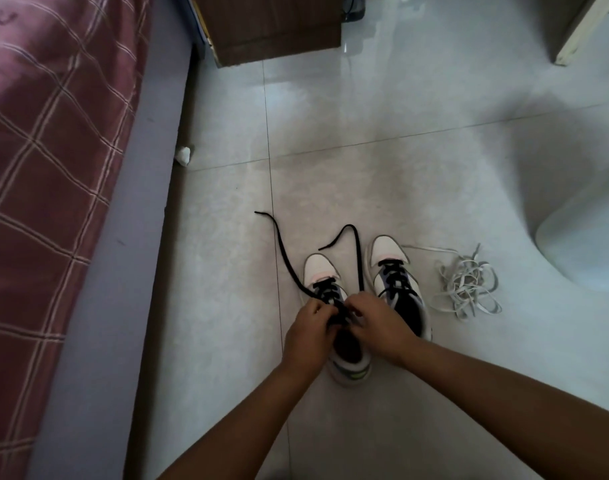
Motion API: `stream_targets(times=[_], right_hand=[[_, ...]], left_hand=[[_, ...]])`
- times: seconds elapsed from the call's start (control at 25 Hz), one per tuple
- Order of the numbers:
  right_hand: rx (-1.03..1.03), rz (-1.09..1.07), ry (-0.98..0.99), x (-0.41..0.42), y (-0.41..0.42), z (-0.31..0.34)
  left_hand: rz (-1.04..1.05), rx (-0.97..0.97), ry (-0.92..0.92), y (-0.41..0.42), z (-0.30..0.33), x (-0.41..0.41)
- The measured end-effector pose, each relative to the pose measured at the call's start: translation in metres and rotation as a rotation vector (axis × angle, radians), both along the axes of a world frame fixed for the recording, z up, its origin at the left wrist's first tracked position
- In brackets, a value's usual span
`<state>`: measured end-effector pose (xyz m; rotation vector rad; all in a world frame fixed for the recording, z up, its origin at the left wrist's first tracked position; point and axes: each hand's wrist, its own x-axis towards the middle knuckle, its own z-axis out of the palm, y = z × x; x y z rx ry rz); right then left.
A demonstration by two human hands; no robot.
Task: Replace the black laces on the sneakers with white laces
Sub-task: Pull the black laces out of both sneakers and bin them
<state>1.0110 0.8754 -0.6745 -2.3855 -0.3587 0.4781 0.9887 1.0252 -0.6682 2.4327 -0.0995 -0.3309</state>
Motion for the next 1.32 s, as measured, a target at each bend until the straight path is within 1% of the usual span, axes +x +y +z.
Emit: stream_targets(times=[0.08,0.2,0.28,0.48,0.56,0.64,0.72,0.76,0.8,0.84,0.88,0.92,0.96,1.0,1.04,1.08,1.2,1.32], right_hand=[[0.013,0.054,-0.046,0.001,-0.003,0.0],[0.033,0.043,-0.06,0.001,-0.001,0.001],[0.036,0.041,-0.051,0.002,0.001,0.003],[0.074,-0.007,-0.007,0.006,0.007,0.004],[0.049,-0.001,0.004,0.006,0.01,0.001],[0.036,-0.017,0.021,0.007,0.011,0.0],[0.07,-0.074,0.06,0.007,0.012,-0.001],[0.102,-0.117,0.094,0.006,0.012,-0.001],[0.138,-0.169,0.132,0.004,0.014,0.0],[0.184,-0.232,0.167,0.003,0.016,0.0],[0.243,-0.303,0.195,0.001,0.018,0.001],[0.308,-0.37,0.215,-0.001,0.02,0.002],[0.363,-0.414,0.228,-0.003,0.021,0.003],[0.4,-0.428,0.23,-0.005,0.021,0.004],[0.419,-0.415,0.222,-0.006,0.02,0.005],[0.425,-0.388,0.209,-0.007,0.018,0.006],[0.416,-0.354,0.182,-0.006,0.013,0.007],[0.388,-0.368,0.194,-0.006,0.014,0.004]], left_hand=[[-0.011,-0.037,-0.055,0.003,-0.001,0.001],[0.009,-0.096,-0.117,0.008,-0.001,0.0],[0.028,-0.11,-0.123,0.01,0.0,0.003],[-0.04,-0.1,-0.133,0.011,0.006,0.008],[0.01,-0.109,-0.155,0.009,0.014,0.016],[0.06,-0.047,-0.199,0.013,0.022,0.034],[0.065,0.063,-0.14,0.023,0.025,0.046],[0.102,0.13,-0.051,0.027,0.023,0.046],[0.179,0.159,0.086,0.028,0.02,0.04],[0.292,0.084,0.266,0.026,0.016,0.031],[0.415,-0.1,0.433,0.021,0.014,0.021],[0.519,-0.31,0.521,0.015,0.012,0.012],[0.59,-0.482,0.525,0.01,0.01,0.006],[0.636,-0.607,0.487,0.005,0.01,0.004],[0.663,-0.693,0.46,0.002,0.011,0.004],[0.681,-0.739,0.46,-0.001,0.013,0.006],[0.715,-0.655,0.502,-0.007,0.013,0.008],[0.715,-0.666,0.477,-0.005,0.013,0.004]])
